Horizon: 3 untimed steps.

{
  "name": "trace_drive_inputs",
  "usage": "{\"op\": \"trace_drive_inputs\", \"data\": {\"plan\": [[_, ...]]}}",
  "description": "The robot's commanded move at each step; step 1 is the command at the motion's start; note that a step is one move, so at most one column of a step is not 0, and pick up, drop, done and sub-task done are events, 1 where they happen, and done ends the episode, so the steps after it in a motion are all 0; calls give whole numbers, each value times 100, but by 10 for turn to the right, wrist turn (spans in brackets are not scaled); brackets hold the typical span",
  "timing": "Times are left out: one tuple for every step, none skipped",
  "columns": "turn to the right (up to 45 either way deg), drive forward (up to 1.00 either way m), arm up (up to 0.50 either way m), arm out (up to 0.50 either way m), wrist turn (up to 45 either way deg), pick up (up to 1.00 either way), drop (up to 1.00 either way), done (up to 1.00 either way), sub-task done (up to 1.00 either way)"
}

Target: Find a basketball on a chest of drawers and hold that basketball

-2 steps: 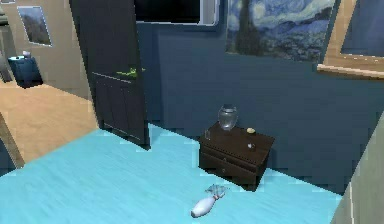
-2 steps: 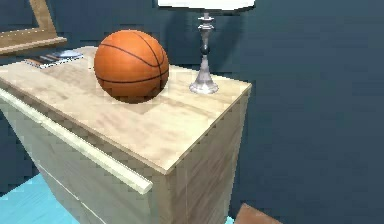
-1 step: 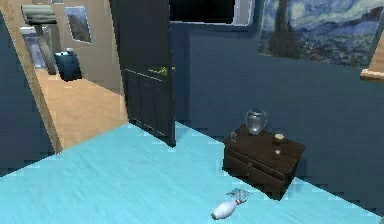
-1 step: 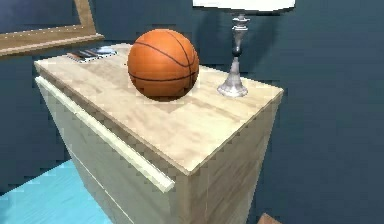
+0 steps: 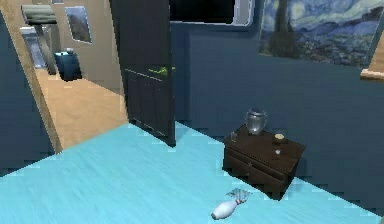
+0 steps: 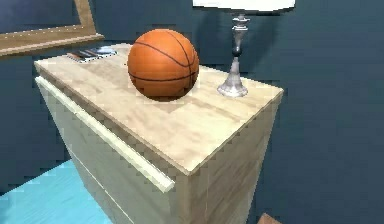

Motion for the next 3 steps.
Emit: {"op": "trace_drive_inputs", "data": {"plan": [[0,0,38,0,0,0,0,0,0],[0,0,0,26,0,0,0,0,0],[0,0,0,0,450,0,0,0,0]]}}
